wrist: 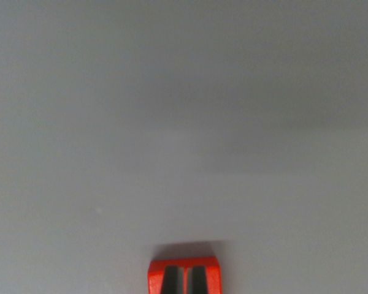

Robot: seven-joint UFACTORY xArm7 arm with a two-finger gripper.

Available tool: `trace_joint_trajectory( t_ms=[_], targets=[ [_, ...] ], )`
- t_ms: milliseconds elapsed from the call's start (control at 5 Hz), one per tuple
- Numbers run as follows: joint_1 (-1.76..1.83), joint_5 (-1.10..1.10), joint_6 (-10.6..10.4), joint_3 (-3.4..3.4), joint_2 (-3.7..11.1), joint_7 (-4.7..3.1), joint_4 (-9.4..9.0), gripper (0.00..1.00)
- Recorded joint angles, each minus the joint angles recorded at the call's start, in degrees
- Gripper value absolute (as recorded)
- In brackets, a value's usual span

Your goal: Reach red block

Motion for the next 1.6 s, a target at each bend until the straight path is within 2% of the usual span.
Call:
trace_joint_trajectory(
  t_ms=[200, 400, 600, 800, 1000, 1200, 1400, 1600],
  targets=[
    [0.00, 0.00, 0.00, 0.00, 0.00, 0.00, 0.00, 0.00],
    [0.00, 0.05, -2.27, -0.05, 0.60, 0.04, -2.05, 0.00],
    [0.00, 0.05, -2.27, -0.05, 0.60, 0.04, -2.05, 0.00],
    [0.01, 0.10, -4.33, -0.09, 1.14, 0.08, -3.92, 0.00],
    [0.01, 0.10, -4.33, -0.09, 1.14, 0.08, -3.92, 0.00],
    [0.01, 0.14, -6.21, -0.13, 1.63, 0.11, -5.61, 0.00],
    [0.01, 0.14, -6.21, -0.13, 1.63, 0.11, -5.61, 0.00],
    [0.01, 0.17, -7.77, -0.16, 2.04, 0.14, -7.02, 0.00]
  ],
)
